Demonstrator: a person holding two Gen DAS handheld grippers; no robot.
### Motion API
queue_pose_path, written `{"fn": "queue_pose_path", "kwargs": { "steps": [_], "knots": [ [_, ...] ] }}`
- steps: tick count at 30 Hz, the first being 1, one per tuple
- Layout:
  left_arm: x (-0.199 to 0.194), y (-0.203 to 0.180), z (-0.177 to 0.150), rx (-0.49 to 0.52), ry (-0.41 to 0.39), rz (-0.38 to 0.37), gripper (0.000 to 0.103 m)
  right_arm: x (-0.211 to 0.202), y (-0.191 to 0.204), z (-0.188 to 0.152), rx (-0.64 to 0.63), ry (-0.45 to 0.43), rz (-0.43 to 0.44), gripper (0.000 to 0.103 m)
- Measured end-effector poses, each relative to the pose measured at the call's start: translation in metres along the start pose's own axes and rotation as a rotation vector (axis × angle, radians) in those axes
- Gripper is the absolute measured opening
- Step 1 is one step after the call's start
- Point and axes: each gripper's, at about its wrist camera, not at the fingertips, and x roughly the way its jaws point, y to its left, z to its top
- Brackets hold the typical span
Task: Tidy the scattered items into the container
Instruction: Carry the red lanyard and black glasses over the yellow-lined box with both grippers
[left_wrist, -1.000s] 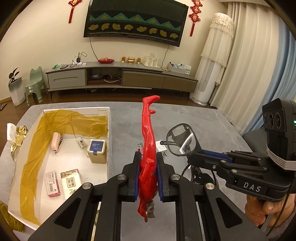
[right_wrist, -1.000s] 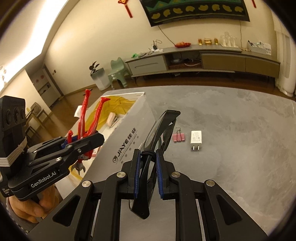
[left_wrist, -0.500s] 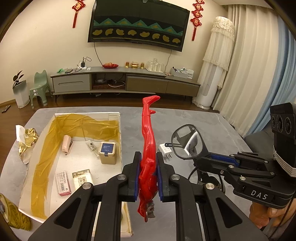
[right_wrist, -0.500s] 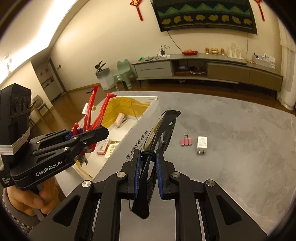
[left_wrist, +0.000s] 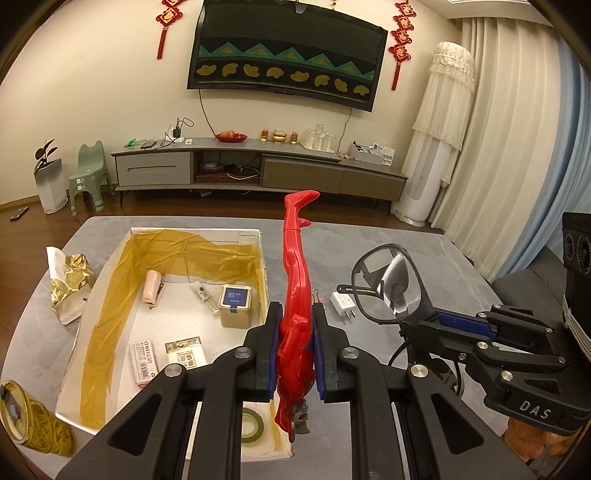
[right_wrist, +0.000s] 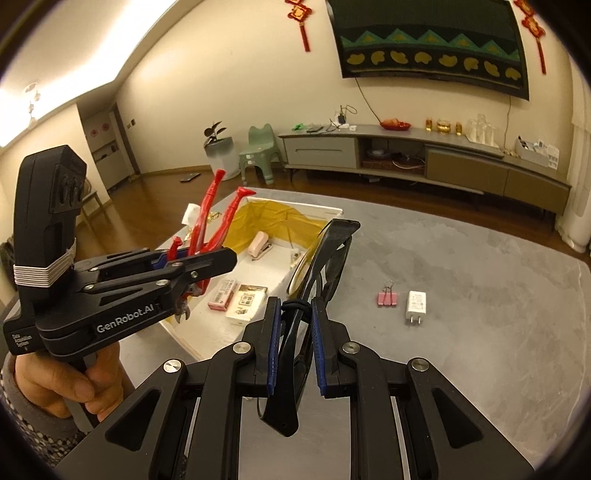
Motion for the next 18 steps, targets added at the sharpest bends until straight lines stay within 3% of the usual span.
{"fn": "queue_pose_path", "kwargs": {
  "steps": [8,18],
  "knots": [
    [-0.011,0.018,-0.001,-0.026,-0.016,0.015,0.016,0.003,0.03,0.003,-0.051,-0.017,0.011,0.017],
    [-0.03,0.071,0.002,-0.125,-0.065,0.058,0.016,0.016,0.056,0.01,-0.086,-0.029,0.032,0.017]
  ]
}}
